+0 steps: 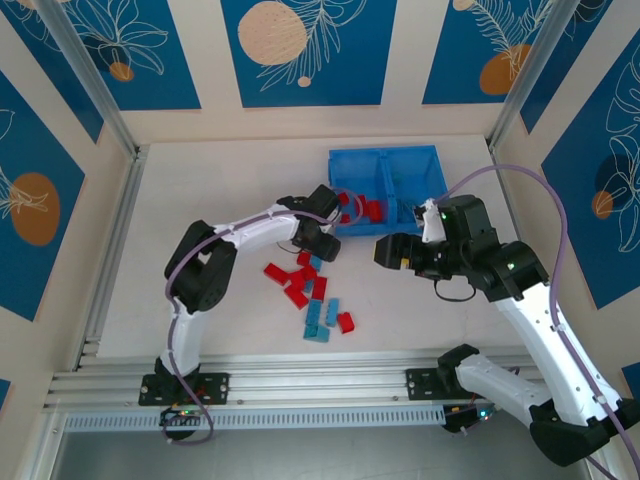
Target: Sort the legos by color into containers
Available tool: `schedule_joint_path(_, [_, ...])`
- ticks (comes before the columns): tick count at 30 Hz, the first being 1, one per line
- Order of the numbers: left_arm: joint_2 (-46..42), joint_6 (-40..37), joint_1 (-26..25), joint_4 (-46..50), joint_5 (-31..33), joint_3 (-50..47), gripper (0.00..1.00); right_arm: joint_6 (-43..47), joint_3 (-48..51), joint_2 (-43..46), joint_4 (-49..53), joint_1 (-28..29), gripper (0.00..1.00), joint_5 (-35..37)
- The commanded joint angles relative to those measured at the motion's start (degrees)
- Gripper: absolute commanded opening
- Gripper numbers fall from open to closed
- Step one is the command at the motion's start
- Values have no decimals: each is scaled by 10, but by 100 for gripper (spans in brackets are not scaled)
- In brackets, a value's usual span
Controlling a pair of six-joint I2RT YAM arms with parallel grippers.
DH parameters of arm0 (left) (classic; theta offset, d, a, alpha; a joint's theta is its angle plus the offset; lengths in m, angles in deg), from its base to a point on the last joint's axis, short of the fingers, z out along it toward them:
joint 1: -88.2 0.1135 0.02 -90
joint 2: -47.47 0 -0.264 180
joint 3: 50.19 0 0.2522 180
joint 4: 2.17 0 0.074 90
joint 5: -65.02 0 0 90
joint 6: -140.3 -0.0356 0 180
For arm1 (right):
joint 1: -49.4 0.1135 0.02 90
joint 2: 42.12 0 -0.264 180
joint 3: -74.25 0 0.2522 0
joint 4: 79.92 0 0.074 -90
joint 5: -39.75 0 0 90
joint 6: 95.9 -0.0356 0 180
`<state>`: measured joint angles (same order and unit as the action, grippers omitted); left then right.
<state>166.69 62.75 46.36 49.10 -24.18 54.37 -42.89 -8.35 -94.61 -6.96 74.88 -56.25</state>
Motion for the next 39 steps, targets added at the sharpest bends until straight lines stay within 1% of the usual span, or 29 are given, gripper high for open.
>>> schedule_joint_path(1, [18,-11,5,23,-19,27,62,-12,12,1,12,-2,84,1])
schedule_joint_path(6, [29,-3,5,23,-13,14,60,-13,8,1,13,-2,84,-5])
schedule_joint_path(12, [34,0,5,23,-11,-12,53,-12,5,1,19,-2,84,-15])
schedule_joint_path(19, [28,6,4,8,4,-45,40,-17,8,-1,8,-2,84,-23])
schedule_joint_path(22, [-2,7,4,1,10,-55,35,-14,9,-5,7,-3,84,-24])
schedule_joint_path(26, [-89,14,1,0,-2,-54,33,-22,4,-3,6,-3,84,-9])
schedule_joint_path(29, [-154,-5,-11,-1,-27,-32,31,-32,-2,11,2,-5,84,26])
schedule_joint_path(32, [-178,-15,-33,4,-59,15,29,-45,-6,25,0,-12,84,59])
schedule_joint_path(34, [-174,-10,-48,-3,-80,52,29,-55,-9,36,0,-15,84,81])
schedule_joint_path(36, [-156,-6,-61,-30,-88,87,29,-67,-9,51,-4,-17,84,108])
schedule_joint_path(39, [-98,7,-66,-78,-84,160,28,-88,0,81,-8,-18,84,152])
